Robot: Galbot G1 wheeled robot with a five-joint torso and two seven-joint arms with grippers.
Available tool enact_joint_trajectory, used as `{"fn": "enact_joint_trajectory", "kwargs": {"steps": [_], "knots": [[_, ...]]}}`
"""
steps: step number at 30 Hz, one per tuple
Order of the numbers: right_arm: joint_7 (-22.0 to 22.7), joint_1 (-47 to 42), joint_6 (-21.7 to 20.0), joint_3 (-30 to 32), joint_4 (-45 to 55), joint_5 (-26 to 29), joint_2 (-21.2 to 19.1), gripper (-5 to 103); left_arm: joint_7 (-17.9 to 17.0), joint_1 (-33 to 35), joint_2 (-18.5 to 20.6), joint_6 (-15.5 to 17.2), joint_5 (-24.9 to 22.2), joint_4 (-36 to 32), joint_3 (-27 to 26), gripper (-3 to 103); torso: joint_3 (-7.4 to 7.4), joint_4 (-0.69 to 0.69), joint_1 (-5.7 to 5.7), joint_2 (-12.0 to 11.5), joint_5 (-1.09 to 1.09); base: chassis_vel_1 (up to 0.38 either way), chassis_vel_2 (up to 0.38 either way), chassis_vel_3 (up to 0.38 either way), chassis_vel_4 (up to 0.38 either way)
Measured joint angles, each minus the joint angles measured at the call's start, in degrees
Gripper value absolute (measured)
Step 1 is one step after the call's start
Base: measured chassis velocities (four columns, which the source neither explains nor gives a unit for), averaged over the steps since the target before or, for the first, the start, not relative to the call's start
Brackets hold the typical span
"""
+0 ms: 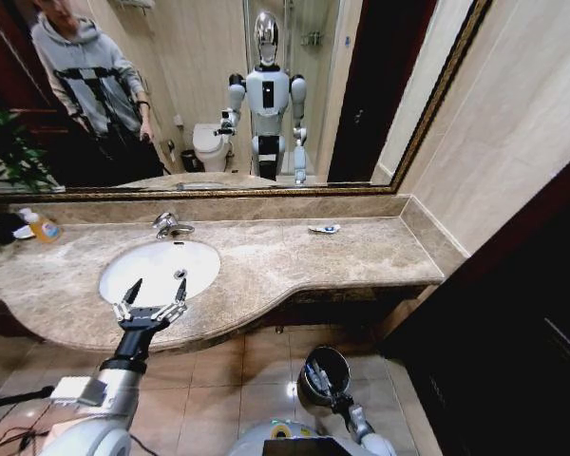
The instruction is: Pick up the trash from the sink and place it in the trash bin.
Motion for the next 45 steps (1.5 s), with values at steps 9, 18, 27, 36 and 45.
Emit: {"fn": "enact_joint_trajectory", "kwargs": {"steps": [9, 18, 27, 36, 45], "knots": [[2.95, 7.74, 3.97, 0.34, -14.82, 0.29, 0.49, 1, 0.00, 0.00, 0.00, 0.00, 0.00, 0.00, 0.00, 100, 0.00, -0.01, 0.00, 0.00, 0.01, 0.000, 0.000, 0.000, 0.000], [3.03, 10.48, 3.70, 0.01, -19.00, 1.89, 0.84, 1, 0.00, 0.00, 0.00, 0.00, 0.00, 0.00, 0.00, 100, 0.00, -0.01, 0.00, 0.00, 0.00, 0.000, 0.000, 0.000, 0.000], [2.86, 10.60, 2.58, -0.10, -18.48, 1.71, 1.32, 1, 0.00, 0.00, 0.00, 0.00, 0.00, 0.00, 0.00, 100, 0.00, -0.01, 0.00, 0.00, 0.00, 0.000, 0.000, 0.000, 0.000], [3.34, 9.84, 1.48, 0.00, -17.82, 1.12, 1.37, 19, 0.00, 0.00, 0.00, 0.00, 0.00, 0.00, 0.00, 100, 0.00, -0.01, 0.00, 0.00, 0.00, 0.000, 0.000, 0.000, 0.000], [3.49, 9.15, 1.44, 0.05, -16.74, 1.09, 1.32, 51, 0.00, 0.00, 0.00, 0.00, 0.00, 0.00, 0.00, 100, 0.00, -0.01, 0.00, 0.00, 0.00, 0.000, 0.000, 0.000, 0.000]]}}
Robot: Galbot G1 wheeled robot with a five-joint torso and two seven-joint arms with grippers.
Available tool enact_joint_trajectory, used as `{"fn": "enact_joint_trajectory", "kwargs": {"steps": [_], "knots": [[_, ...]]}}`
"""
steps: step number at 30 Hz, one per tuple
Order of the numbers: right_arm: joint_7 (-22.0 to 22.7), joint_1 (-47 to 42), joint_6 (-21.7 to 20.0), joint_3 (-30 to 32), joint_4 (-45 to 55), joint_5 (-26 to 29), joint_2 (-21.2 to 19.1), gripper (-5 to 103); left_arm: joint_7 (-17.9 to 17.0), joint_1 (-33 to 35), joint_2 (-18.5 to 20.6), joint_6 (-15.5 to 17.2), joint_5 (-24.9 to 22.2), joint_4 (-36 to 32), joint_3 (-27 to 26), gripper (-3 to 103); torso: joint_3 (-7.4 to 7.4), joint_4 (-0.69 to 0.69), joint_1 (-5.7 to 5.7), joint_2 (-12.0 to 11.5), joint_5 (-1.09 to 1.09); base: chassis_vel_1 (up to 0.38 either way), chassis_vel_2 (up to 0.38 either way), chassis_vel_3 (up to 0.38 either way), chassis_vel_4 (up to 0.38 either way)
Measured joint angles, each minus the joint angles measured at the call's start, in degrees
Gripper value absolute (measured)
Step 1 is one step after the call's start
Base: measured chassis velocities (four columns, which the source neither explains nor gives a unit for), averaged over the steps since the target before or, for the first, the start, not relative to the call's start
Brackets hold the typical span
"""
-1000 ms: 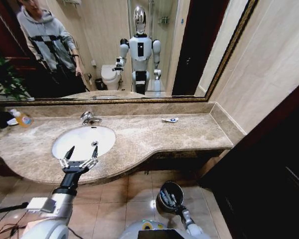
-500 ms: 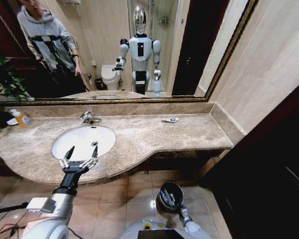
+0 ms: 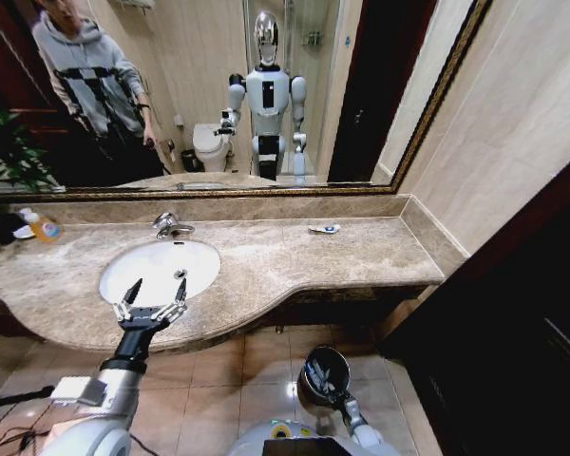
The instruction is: Pick up the trash from the sink and place it in the trash bin.
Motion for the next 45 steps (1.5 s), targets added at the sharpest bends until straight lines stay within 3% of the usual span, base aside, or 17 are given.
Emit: {"fn": "enact_joint_trajectory", "kwargs": {"steps": [2, 4, 11, 13, 15, 24, 32, 37, 45], "knots": [[0.03, -0.22, 0.00, 0.02, 0.35, 0.00, -0.02, 62, 0.00, 0.00, 0.00, 0.00, 0.00, 0.00, 0.00, 100, 0.00, 0.00, 0.00, 0.00, 0.00, 0.000, 0.000, 0.000, 0.000], [0.04, -0.39, 0.00, 0.02, 0.57, 0.00, -0.05, 62, 0.00, 0.00, 0.00, 0.00, 0.00, 0.00, 0.00, 100, 0.00, 0.00, 0.00, 0.00, 0.00, 0.000, 0.000, 0.000, 0.000], [0.35, -2.56, -0.74, 0.02, 3.87, 0.05, -0.29, 94, 0.00, 0.00, 0.00, 0.00, 0.00, 0.00, 0.00, 100, 0.00, 0.00, 0.00, 0.00, 0.00, 0.000, 0.000, 0.000, 0.000], [0.67, -3.22, -1.63, 0.03, 5.34, 0.37, -0.30, 98, 0.00, 0.00, 0.00, 0.00, 0.00, 0.00, 0.00, 100, 0.00, 0.00, 0.00, 0.00, 0.00, 0.000, 0.000, 0.000, 0.000], [0.65, -5.56, -4.15, -0.12, 10.34, 3.17, -0.52, 100, 0.00, 0.00, 0.00, 0.00, 0.00, 0.00, 0.00, 100, 0.00, 0.00, 0.00, 0.00, 0.01, 0.000, 0.000, 0.000, 0.000], [0.89, -15.90, -8.06, 0.72, 30.36, 13.94, -2.44, 100, 0.01, 0.00, 0.00, 0.00, 0.00, 0.00, 0.00, 100, 0.00, -0.01, -0.01, 0.00, 0.01, 0.000, 0.000, 0.000, 0.000], [1.38, -24.59, -5.80, 4.61, 47.53, 14.67, -5.01, 100, 0.00, 0.00, 0.00, 0.00, 0.00, 0.00, 0.00, 100, 0.00, 0.00, -0.01, 0.00, -0.01, 0.000, 0.000, 0.000, 0.000], [1.31, -28.58, -1.96, 7.13, 53.57, 12.21, -4.79, 100, 0.00, 0.00, 0.00, 0.00, 0.00, 0.00, 0.00, 100, 0.00, 0.00, -0.01, 0.00, 0.00, 0.000, 0.000, 0.000, 0.000], [1.82, -33.63, -1.31, 8.43, 64.35, 12.62, -4.10, 100, 0.00, 0.00, 0.00, 0.00, 0.00, 0.00, 0.00, 100, 0.00, 0.00, 0.00, 0.00, 0.01, 0.000, 0.000, 0.000, 0.000]]}}
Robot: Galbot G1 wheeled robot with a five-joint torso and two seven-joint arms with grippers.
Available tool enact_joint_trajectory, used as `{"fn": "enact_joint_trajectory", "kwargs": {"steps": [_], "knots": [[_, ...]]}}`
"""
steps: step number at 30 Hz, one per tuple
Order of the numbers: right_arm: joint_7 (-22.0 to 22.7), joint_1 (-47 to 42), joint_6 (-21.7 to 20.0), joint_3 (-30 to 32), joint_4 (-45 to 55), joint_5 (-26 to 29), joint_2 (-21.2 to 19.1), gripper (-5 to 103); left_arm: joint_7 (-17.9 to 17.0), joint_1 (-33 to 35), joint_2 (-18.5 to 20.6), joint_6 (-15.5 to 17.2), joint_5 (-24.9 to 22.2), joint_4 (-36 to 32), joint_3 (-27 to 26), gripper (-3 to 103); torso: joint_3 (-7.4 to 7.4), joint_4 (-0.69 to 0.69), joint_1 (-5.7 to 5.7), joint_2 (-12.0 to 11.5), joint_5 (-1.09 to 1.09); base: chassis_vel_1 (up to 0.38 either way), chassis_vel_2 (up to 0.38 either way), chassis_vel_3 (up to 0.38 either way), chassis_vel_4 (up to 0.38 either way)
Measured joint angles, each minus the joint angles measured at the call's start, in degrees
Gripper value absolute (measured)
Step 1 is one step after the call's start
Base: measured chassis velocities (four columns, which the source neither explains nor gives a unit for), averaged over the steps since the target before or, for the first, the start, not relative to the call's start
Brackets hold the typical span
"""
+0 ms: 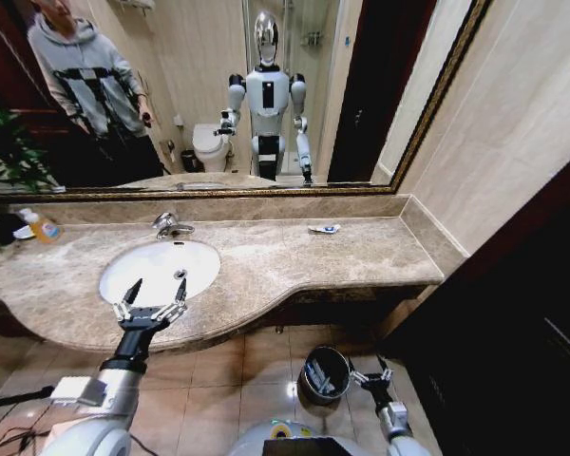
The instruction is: Pick up the trash from the sink and place it in the trash bin.
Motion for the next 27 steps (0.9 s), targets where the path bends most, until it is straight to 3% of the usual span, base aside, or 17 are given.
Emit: {"fn": "enact_joint_trajectory", "kwargs": {"steps": [10, 17, 27], "knots": [[-0.72, -4.88, -3.07, 0.54, 15.47, 2.37, 0.09, 100, 0.00, 0.00, 0.00, 0.00, 0.00, 0.00, 0.00, 100, 0.00, 0.00, 0.00, 0.00, -0.01, 0.000, 0.000, 0.000, 0.000], [-2.27, -3.76, -6.78, 0.38, 23.19, 4.01, -0.20, 100, 0.00, 0.00, 0.00, 0.00, 0.00, 0.00, 0.00, 100, 0.00, -0.01, 0.00, 0.00, -0.01, 0.000, 0.000, 0.000, 0.000], [-2.70, 10.90, -15.42, -2.57, 25.24, 5.17, -5.59, 100, 0.00, 0.00, 0.00, 0.00, 0.00, 0.00, 0.00, 100, 0.01, 0.01, 0.01, 0.00, 0.00, 0.000, 0.000, 0.000, 0.000]]}}
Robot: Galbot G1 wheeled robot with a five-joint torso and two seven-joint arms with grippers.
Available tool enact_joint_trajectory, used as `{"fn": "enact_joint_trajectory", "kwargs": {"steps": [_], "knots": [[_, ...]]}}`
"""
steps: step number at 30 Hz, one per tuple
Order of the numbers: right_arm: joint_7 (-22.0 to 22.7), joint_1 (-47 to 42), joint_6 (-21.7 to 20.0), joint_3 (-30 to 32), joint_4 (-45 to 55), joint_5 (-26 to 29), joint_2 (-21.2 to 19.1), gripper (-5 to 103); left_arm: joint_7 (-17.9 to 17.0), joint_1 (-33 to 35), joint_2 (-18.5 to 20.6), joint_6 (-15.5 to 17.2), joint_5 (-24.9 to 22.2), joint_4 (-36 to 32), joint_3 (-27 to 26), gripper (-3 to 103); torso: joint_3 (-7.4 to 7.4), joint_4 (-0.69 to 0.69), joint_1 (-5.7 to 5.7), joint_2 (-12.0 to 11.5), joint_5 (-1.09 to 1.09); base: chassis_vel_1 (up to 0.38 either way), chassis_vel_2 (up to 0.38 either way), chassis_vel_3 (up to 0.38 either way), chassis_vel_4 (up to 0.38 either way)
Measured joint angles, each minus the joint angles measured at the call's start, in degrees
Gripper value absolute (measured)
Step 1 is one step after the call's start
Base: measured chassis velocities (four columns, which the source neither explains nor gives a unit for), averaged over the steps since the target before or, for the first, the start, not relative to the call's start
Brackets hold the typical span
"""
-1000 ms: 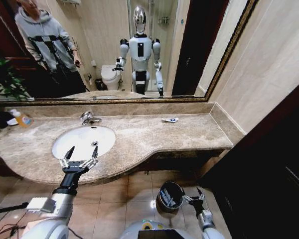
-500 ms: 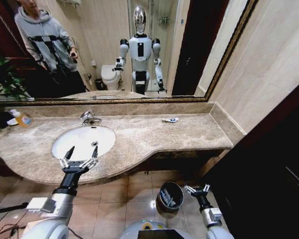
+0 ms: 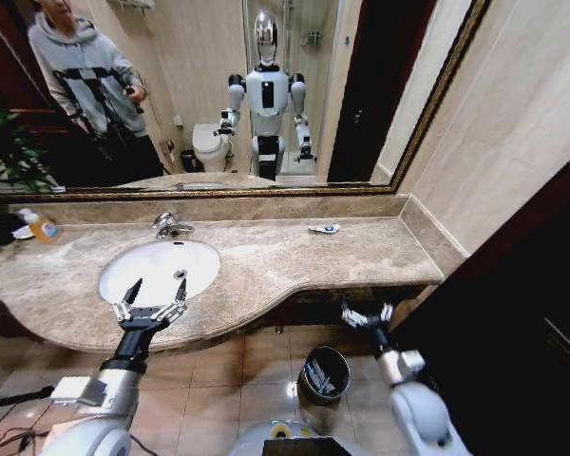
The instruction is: Pick up the trash from the sink and place it in the trash bin.
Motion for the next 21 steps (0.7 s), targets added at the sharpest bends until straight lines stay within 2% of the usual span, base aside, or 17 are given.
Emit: {"fn": "enact_joint_trajectory", "kwargs": {"steps": [5, 14, 21], "knots": [[0.22, 8.67, -3.41, -3.60, -4.13, 0.85, -2.53, 100, 0.01, 0.00, 0.00, 0.00, 0.00, 0.00, 0.00, 100, 0.00, 0.00, 0.00, 0.00, 0.01, 0.000, 0.000, 0.000, 0.000], [1.44, 23.52, -6.42, -10.82, -15.88, 0.96, -2.90, 100, -0.01, 0.00, 0.00, 0.00, 0.00, 0.00, 0.00, 100, 0.01, 0.00, 0.00, 0.00, 0.00, 0.000, 0.000, 0.000, 0.000], [3.98, 33.52, -10.26, -17.24, -24.61, 3.94, -3.46, 100, 0.00, 0.00, 0.00, 0.00, 0.00, 0.00, 0.00, 100, 0.00, -0.01, 0.00, 0.00, -0.01, 0.000, 0.000, 0.000, 0.000]]}}
